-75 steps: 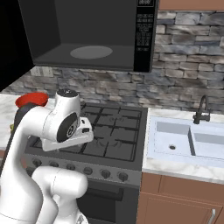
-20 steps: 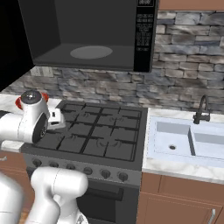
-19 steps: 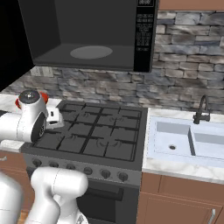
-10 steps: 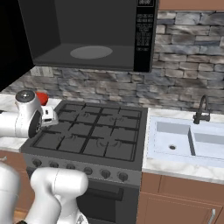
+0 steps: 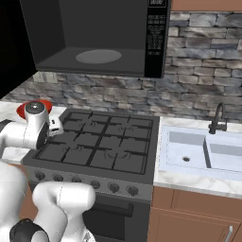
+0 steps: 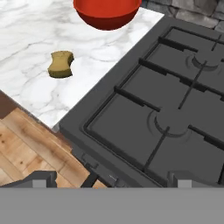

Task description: Place the sponge inside the microwave to prepare for sanitizing.

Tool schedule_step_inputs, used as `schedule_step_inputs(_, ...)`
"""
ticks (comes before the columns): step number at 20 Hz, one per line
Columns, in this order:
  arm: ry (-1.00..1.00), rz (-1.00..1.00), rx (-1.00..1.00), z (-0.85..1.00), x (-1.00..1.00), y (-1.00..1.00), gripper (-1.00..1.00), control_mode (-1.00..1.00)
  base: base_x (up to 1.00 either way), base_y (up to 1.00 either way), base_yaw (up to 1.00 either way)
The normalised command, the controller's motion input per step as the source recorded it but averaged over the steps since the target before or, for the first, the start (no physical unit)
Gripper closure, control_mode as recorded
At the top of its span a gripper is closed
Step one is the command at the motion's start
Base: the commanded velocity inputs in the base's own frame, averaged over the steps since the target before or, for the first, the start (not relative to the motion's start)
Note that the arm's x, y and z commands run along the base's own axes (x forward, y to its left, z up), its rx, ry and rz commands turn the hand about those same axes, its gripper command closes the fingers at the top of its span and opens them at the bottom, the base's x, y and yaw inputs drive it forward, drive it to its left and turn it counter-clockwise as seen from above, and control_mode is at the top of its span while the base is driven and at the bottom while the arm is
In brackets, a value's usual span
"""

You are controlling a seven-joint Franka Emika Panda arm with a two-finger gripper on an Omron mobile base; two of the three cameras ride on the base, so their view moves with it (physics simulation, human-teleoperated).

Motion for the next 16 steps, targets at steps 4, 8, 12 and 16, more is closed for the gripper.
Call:
schedule_step_inputs(4,0.0,0.12,0.01,-0.01,0.28,0.45,-1.0,-1.0,0.0,0.0,0.0)
schedule_step_inputs(8,0.0,0.04,0.0,-0.01,0.2,0.39,-1.0,-1.0,0.0,0.0,0.0)
schedule_step_inputs(12,0.0,0.0,0.0,0.0,0.06,0.34,-1.0,-1.0,0.0,0.0,0.0)
schedule_step_inputs(16,0.0,0.0,0.0,-0.01,0.01,0.34,-1.0,-1.0,0.0,0.0,0.0)
